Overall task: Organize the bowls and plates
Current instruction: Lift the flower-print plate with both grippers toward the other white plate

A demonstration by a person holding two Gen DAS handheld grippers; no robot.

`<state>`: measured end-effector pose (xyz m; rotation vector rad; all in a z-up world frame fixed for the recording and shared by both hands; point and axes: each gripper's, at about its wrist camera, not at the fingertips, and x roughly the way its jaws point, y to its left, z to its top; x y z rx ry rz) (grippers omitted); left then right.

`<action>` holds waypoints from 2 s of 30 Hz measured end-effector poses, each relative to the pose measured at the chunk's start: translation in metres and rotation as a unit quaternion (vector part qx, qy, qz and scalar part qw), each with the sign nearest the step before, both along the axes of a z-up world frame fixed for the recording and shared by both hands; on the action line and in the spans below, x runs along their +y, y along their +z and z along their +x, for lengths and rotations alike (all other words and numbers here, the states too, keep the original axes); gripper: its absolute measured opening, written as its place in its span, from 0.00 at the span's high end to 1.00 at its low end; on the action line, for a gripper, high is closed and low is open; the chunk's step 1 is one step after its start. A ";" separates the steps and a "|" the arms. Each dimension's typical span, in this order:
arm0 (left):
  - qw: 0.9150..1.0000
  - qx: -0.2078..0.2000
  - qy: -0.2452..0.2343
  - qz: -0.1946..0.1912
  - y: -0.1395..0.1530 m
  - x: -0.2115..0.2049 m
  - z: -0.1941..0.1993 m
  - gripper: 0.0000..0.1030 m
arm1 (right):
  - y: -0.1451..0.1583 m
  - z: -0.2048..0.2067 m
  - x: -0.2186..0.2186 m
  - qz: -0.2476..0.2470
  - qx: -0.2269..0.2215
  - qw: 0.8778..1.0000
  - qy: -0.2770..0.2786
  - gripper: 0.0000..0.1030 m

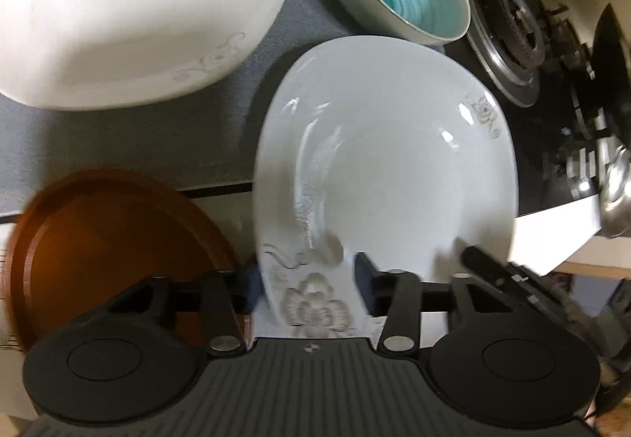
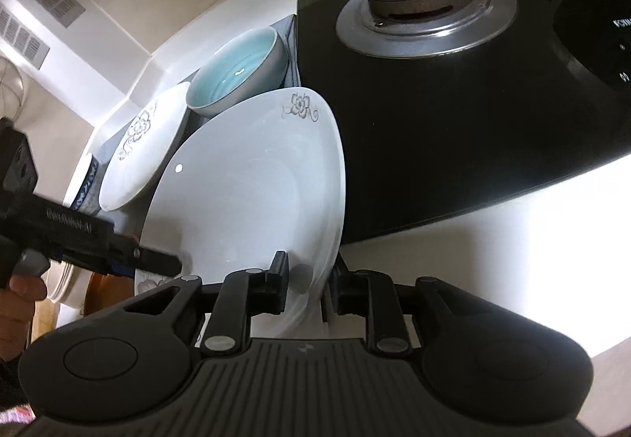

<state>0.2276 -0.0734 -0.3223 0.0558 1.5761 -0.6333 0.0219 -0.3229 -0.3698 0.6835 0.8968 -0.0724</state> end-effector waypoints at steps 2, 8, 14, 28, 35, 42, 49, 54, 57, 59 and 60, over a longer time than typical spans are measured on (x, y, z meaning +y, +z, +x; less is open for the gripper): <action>1.000 -0.009 -0.001 -0.008 0.006 0.005 -0.001 0.64 | 0.006 -0.002 -0.001 0.004 -0.011 1.000 -0.001 0.79; 0.999 0.012 0.016 -0.032 0.005 0.018 0.007 0.73 | 0.016 -0.005 -0.007 0.023 -0.015 1.000 -0.009 0.79; 0.999 0.025 0.020 -0.019 0.007 0.015 0.008 0.73 | 0.010 -0.010 -0.009 0.051 -0.018 0.998 -0.028 0.79; 1.000 0.016 0.009 -0.012 0.012 -0.001 0.008 0.74 | 0.015 -0.011 -0.011 0.056 -0.019 0.997 -0.042 0.82; 1.000 0.024 0.006 -0.009 0.011 -0.007 0.007 0.74 | 0.019 -0.015 -0.010 0.061 -0.014 0.997 -0.048 0.82; 1.000 0.026 0.007 -0.010 0.011 -0.001 0.008 0.74 | 0.022 -0.017 -0.004 0.058 -0.013 0.997 -0.050 0.81; 1.000 0.024 0.008 -0.013 0.016 0.005 0.010 0.74 | 0.022 -0.015 0.001 0.076 -0.012 0.995 -0.058 0.81; 1.000 0.016 0.011 -0.017 0.022 0.006 0.011 0.74 | 0.027 -0.011 0.006 0.067 -0.017 0.996 -0.053 0.81; 1.000 0.011 0.017 -0.023 0.027 0.009 0.013 0.74 | 0.031 -0.007 0.008 0.065 -0.019 0.997 -0.049 0.81; 0.999 0.009 0.020 -0.028 0.029 0.013 0.014 0.74 | 0.034 -0.004 0.009 0.061 -0.021 0.997 -0.042 0.81; 0.999 0.008 0.022 -0.030 0.031 0.014 0.015 0.74 | 0.037 -0.003 0.010 0.059 -0.022 0.997 -0.040 0.81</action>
